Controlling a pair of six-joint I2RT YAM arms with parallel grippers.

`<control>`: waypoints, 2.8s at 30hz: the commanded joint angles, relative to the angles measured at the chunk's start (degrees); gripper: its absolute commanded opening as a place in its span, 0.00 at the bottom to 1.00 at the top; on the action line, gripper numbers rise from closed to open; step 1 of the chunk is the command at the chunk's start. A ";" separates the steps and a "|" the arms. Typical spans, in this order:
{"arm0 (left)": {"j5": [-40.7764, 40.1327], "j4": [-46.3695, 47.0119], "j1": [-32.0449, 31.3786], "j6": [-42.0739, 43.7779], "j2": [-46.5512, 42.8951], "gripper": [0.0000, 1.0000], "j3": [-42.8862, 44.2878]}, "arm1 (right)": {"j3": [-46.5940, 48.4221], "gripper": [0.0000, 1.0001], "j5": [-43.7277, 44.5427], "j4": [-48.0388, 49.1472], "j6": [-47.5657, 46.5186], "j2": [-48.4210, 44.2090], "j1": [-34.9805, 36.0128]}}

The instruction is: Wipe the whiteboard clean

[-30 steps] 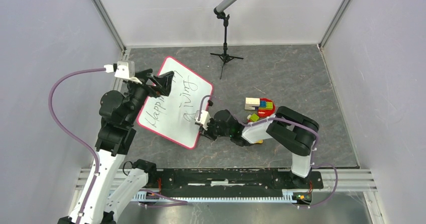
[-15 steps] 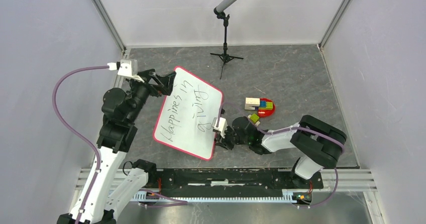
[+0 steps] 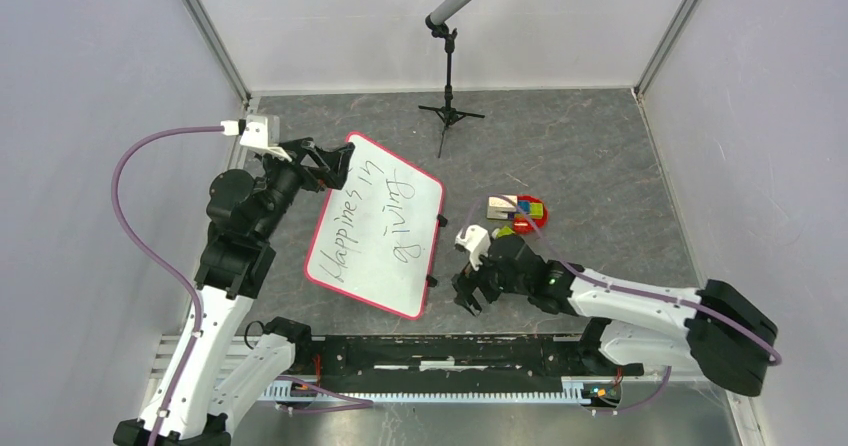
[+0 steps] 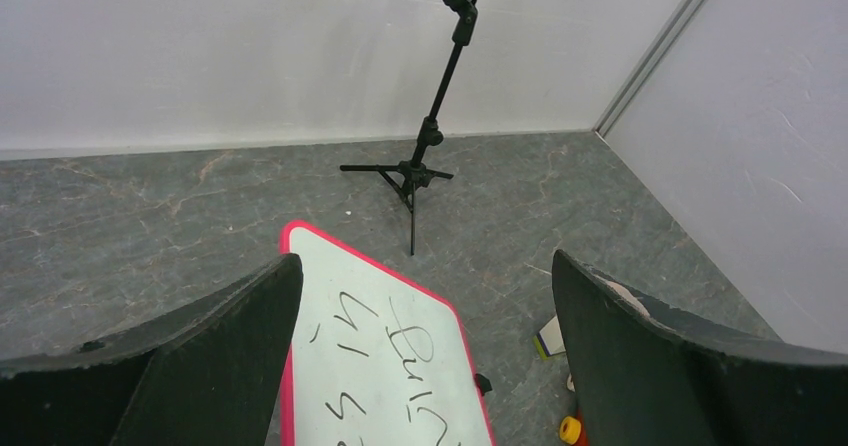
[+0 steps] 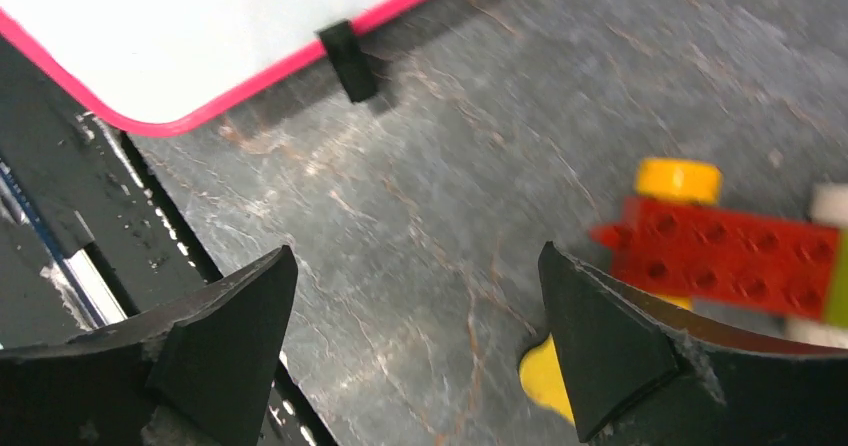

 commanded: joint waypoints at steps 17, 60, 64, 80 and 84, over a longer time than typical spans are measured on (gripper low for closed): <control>-3.80 0.23 -1.76 0.45 -1.89 1.00 1.79 | 18.63 0.98 32.39 -47.77 57.01 0.77 -2.21; -4.81 0.43 -2.45 0.54 -1.69 1.00 1.44 | 20.09 0.72 22.85 -32.54 25.81 9.32 -25.27; -4.80 0.33 -2.40 0.60 -2.08 1.00 1.53 | 19.60 0.76 22.87 -38.49 27.55 7.09 -25.27; -5.03 0.54 -2.96 0.47 -1.79 1.00 1.35 | 13.56 0.69 27.50 -31.67 48.70 0.51 -28.90; -5.05 0.59 -2.95 0.52 -1.97 1.00 1.35 | 10.75 0.59 19.95 -19.90 32.78 1.78 -33.15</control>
